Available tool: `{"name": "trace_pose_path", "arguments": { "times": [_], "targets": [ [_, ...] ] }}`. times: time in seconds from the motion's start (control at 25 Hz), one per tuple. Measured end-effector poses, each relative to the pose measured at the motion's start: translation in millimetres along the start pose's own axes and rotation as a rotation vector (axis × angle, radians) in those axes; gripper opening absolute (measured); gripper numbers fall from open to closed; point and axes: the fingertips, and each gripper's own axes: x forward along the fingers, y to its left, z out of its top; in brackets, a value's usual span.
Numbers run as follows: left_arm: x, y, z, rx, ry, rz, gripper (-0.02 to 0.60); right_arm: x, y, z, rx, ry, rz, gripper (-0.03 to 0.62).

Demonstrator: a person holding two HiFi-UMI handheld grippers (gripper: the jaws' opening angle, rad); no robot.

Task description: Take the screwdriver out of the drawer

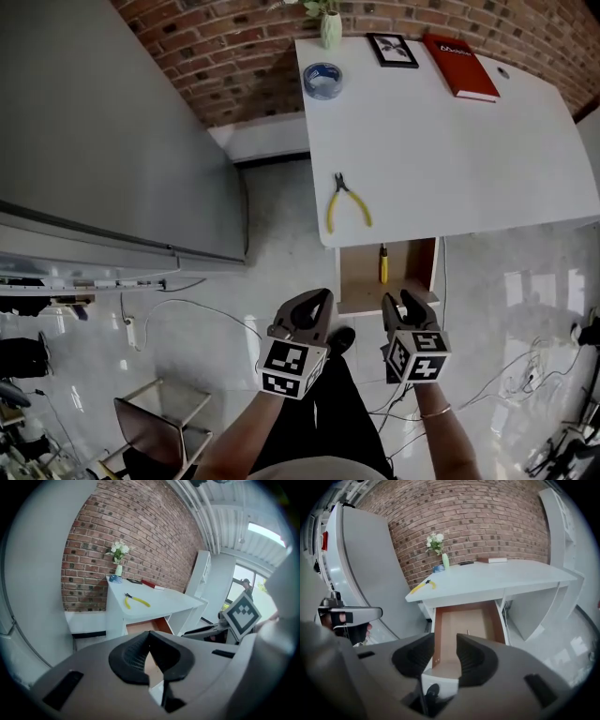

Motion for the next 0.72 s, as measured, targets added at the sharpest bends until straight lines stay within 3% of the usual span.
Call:
{"name": "trace_pose_path", "arguments": {
  "times": [0.72],
  "targets": [
    [43.6, 35.6, -46.8, -0.071, 0.035, 0.032, -0.006, 91.5, -32.8, -24.7, -0.065, 0.105, -0.032, 0.147]
  ]
}}
